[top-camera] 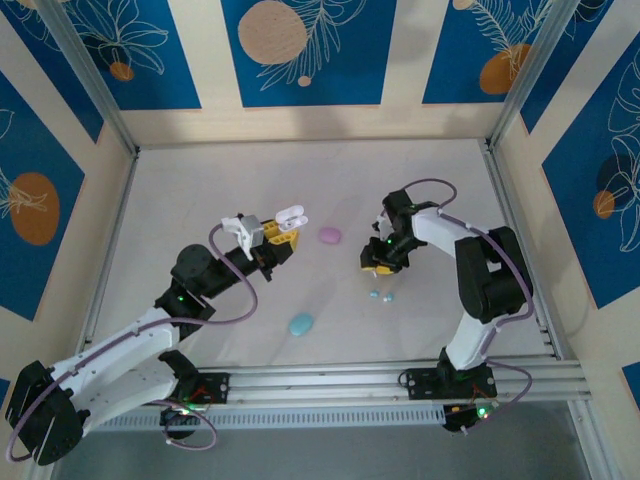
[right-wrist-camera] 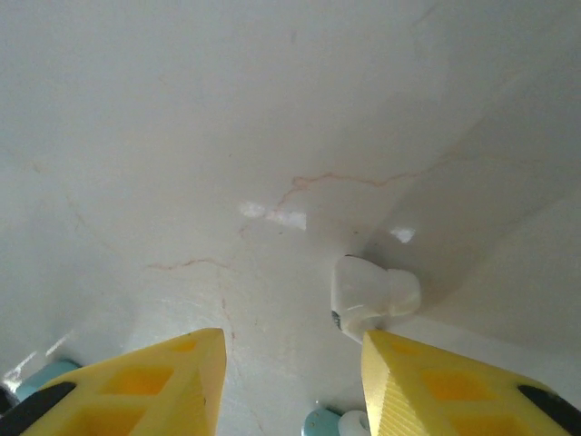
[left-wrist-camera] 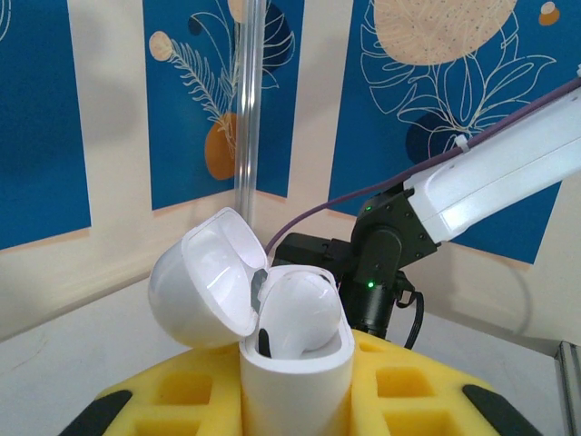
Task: Insert wireless bluetooth earbuds into charging case
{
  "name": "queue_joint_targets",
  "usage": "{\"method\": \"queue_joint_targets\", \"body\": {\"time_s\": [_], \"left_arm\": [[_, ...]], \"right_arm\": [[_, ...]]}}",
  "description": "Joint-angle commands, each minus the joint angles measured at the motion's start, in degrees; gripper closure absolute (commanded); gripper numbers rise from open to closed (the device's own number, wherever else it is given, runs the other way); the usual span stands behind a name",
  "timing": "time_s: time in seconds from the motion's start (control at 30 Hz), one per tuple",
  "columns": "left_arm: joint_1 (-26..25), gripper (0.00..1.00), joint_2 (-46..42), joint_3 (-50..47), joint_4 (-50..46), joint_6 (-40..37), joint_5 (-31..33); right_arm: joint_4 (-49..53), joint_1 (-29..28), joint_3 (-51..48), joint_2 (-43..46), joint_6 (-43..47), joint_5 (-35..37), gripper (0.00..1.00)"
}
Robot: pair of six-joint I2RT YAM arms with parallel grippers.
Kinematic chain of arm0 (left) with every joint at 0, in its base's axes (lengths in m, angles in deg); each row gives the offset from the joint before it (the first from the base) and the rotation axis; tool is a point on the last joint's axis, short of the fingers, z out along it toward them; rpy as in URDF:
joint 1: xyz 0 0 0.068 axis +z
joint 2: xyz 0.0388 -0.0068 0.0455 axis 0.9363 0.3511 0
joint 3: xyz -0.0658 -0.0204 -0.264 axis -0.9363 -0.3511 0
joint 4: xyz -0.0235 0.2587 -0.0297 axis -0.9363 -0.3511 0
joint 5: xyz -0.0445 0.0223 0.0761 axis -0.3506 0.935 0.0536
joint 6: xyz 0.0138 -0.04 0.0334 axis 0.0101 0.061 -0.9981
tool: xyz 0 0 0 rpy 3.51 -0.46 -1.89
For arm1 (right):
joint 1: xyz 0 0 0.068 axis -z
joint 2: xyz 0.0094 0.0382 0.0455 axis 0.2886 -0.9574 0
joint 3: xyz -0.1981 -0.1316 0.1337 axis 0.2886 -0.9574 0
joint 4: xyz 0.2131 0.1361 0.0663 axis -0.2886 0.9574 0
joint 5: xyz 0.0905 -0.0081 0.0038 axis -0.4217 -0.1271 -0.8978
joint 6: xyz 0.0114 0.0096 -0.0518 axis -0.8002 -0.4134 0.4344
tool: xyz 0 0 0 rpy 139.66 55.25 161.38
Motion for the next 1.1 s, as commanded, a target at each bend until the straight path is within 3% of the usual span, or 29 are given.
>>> {"method": "queue_joint_targets", "body": {"time_s": [0.0,0.43,0.53,1.07], "left_arm": [[-0.7,0.76,-0.4,-0.3,1.1,0.4,0.7],[-0.7,0.76,-0.9,-0.1,0.6,0.2,0.8],[-0.7,0.75,-0.9,-0.1,0.5,0.2,1.0],[-0.7,0.75,-0.5,0.0,0.5,0.5,0.8]], "right_arm": [[-0.9,1.0,-0.9,3.2,-3.6,3.8,0.56],[-1.8,3.1,-0.4,-2.1,-1.4,1.4,0.65],[-2.0,2.9,-0.5,-2.8,-0.9,0.6,0.73],[2.2,-1.6,2.4,-4.9,-0.8,0.8,0.69]]}}
